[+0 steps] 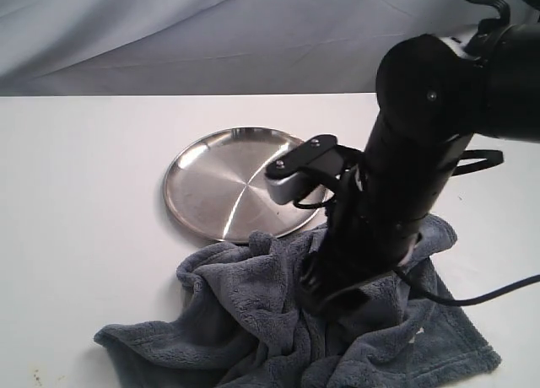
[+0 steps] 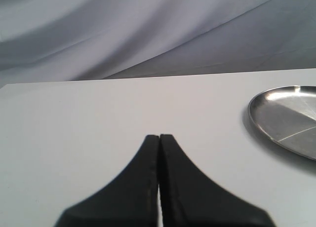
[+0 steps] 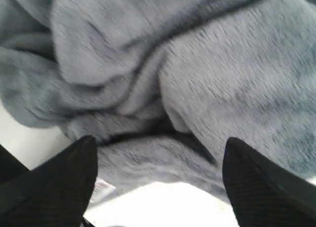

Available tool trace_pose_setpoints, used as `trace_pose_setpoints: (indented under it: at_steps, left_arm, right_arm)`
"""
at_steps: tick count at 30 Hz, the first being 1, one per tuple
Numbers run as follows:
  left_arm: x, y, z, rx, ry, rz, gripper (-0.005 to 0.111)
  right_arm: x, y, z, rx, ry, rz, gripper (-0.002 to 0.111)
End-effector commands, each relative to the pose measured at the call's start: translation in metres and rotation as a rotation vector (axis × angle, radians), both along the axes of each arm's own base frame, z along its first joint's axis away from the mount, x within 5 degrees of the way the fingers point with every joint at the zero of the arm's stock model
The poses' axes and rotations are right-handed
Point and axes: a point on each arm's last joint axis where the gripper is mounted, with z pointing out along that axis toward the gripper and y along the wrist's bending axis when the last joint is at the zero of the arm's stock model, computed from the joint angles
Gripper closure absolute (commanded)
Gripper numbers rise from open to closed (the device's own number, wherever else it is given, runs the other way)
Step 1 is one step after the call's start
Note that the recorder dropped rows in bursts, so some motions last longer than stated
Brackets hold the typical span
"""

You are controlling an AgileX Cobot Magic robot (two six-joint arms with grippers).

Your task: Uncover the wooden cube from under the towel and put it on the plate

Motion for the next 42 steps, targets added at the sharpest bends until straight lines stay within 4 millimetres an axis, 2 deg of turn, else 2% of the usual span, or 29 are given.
trace_pose_setpoints:
  at_steps: [1, 4, 7, 9, 13, 16, 19, 21, 25, 30, 33, 36, 39, 42]
  left_arm:
    - [0.0, 0.0, -0.001, -0.007, 0.0, 0.001, 0.107]
    - [0.0, 0.0, -0.001, -0.007, 0.0, 0.001, 0.107]
    - [0.0, 0.0, -0.001, -0.007, 0.0, 0.001, 0.107]
    - [0.0, 0.0, -0.001, -0.007, 0.0, 0.001, 0.107]
    - [0.0, 0.0, -0.001, -0.007, 0.0, 0.001, 0.107]
    - [0.0, 0.0, -0.001, -0.007, 0.0, 0.001, 0.107]
    - [0.0, 0.0, -0.001, -0.007, 0.0, 0.001, 0.107]
    - [0.0, 0.0, -0.001, -0.007, 0.0, 0.001, 0.107]
    - [0.0, 0.0, -0.001, -0.007, 0.0, 0.001, 0.107]
    - [0.0, 0.0, -0.001, -0.007, 0.0, 0.001, 0.107]
    - [0.0, 0.0, -0.001, -0.007, 0.0, 0.001, 0.107]
    - [0.0, 0.0, -0.001, -0.007, 0.0, 0.001, 0.107]
    - [0.0, 0.0, -0.001, -0.007, 0.0, 0.001, 0.107]
    - [0.0, 0.0, -0.001, -0.007, 0.0, 0.001, 0.107]
  right_arm:
    - [-0.003, -0.014, 0.005, -0.125, -0.006, -0.009, 0.055]
    - [-0.006, -0.019, 0.015, -0.12, -0.038, -0.02, 0.065]
    - [-0.008, -0.033, 0.02, -0.182, -0.111, -0.103, 0.067]
    - [-0.008, -0.049, 0.018, -0.234, -0.145, -0.179, 0.067]
    - [-0.007, -0.077, -0.006, -0.185, -0.057, -0.321, 0.067]
    - [0.0, -0.095, -0.029, -0.106, -0.058, -0.438, 0.067]
    - [0.003, -0.107, -0.036, -0.083, -0.054, -0.503, 0.067]
    - [0.005, -0.111, -0.035, -0.085, -0.058, -0.518, 0.066]
    - [0.012, -0.115, -0.037, -0.056, -0.099, -0.553, 0.052]
    - [0.024, -0.113, -0.058, -0.068, -0.093, -0.56, 0.033]
    - [0.027, -0.115, -0.078, -0.147, -0.039, -0.518, 0.032]
    - [0.029, -0.121, -0.088, -0.191, -0.012, -0.515, 0.032]
    - [0.031, -0.129, -0.087, -0.175, 0.006, -0.581, 0.032]
    - [0.029, -0.135, -0.074, -0.155, -0.017, -0.592, 0.033]
